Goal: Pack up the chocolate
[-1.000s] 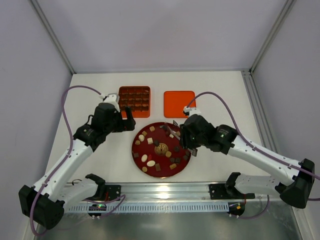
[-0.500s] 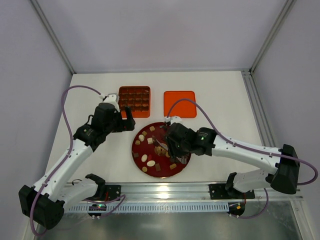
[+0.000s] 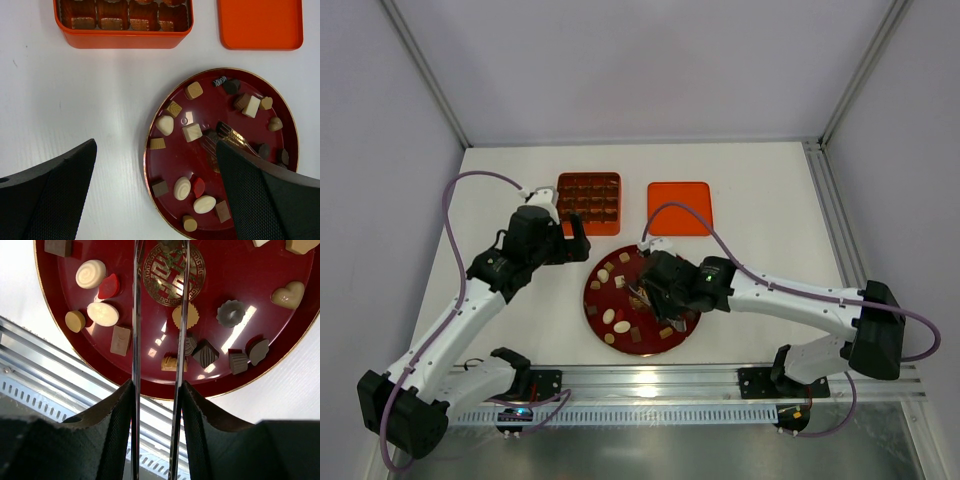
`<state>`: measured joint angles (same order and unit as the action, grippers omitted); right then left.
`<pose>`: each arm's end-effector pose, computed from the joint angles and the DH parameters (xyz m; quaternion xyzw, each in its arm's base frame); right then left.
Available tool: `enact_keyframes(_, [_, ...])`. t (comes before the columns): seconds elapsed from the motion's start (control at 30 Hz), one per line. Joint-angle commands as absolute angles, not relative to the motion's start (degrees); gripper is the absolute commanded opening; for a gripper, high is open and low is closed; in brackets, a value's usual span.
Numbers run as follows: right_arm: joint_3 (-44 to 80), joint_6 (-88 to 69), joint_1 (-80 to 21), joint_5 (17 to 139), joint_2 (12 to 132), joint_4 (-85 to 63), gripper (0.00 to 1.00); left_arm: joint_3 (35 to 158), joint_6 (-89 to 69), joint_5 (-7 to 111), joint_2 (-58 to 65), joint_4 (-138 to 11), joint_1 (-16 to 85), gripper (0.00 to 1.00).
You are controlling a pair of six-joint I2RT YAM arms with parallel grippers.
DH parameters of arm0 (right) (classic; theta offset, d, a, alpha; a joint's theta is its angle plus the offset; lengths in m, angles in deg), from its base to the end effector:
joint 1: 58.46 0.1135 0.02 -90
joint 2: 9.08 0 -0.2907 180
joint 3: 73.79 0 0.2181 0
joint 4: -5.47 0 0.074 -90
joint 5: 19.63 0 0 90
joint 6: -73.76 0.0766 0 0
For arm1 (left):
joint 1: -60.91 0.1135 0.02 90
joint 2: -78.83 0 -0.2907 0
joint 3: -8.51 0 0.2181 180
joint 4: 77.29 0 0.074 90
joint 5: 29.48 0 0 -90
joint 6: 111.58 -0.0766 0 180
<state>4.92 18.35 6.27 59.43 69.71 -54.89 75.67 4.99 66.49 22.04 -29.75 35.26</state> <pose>0.1221 0.2246 0.2686 -0.2268 0.9357 0.1339 0.2346 0.1792 -0.0772 0.3052 -0.0303 0.8942 -0.1536 0.4195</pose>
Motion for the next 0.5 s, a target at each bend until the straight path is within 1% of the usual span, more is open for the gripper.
enact_keyframes(0.0, [7.2, 17.9, 6.8, 58.6, 70.5, -54.3, 0.43, 77.5, 4.5, 67.1, 22.4, -29.9, 35.3, 1.00])
enact_keyframes(0.07, [7.5, 18.0, 7.1, 58.2, 71.1, -55.1, 0.42, 77.5, 4.4, 67.1, 22.3, -29.8, 35.4, 1.00])
enact_keyframes(0.3, [8.8, 17.3, 7.2, 57.1, 72.0, -56.5, 0.41, 77.6, 4.5, 66.9, 22.1, -29.8, 35.4, 1.00])
enact_keyframes(0.47, [10.2, 16.9, 7.2, 55.3, 71.4, -57.9, 0.38, 77.5, 4.5, 67.2, 22.4, -29.8, 35.4, 1.00])
